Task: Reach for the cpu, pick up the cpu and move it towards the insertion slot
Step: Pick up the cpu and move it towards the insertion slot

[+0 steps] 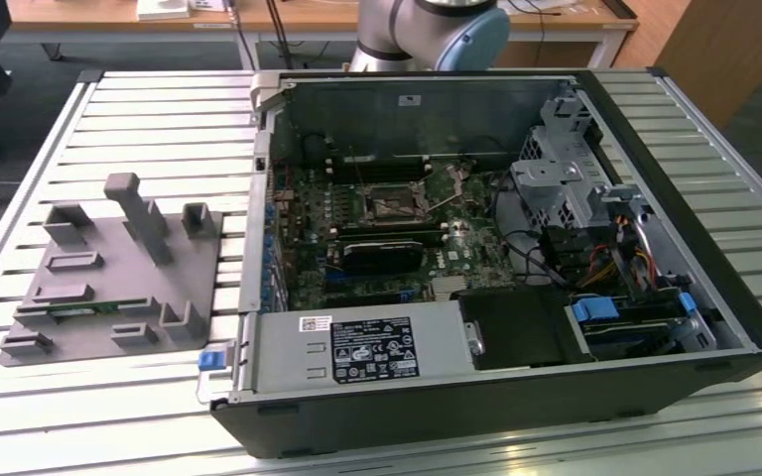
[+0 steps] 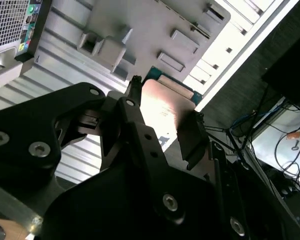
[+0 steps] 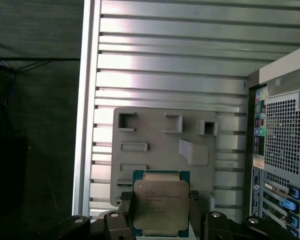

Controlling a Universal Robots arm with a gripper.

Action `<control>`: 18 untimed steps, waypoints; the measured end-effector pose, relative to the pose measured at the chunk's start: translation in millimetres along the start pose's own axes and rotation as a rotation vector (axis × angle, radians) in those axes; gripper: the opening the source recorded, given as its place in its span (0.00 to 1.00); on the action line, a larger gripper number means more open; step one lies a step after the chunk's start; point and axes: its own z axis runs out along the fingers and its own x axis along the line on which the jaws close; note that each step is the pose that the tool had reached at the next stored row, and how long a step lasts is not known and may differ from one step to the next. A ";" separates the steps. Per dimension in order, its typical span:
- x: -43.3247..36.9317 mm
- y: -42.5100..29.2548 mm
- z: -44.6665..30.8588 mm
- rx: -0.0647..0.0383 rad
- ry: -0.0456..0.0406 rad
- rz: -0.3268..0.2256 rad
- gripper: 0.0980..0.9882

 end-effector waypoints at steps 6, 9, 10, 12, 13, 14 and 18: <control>-27.1 -0.9 -0.1 0.000 0.0001 0.000 0.49; -41.0 -1.4 0.0 0.000 0.0000 0.000 0.49; -45.4 -1.5 -0.1 0.000 0.0001 0.000 0.49; -54.0 -1.9 -0.1 0.000 0.0001 0.000 0.49; -58.5 -2.0 -0.1 0.000 0.0000 0.000 0.49; -63.0 -2.1 -0.1 0.000 0.0001 0.000 0.49; -81.1 -2.6 0.0 0.000 0.0000 0.000 0.49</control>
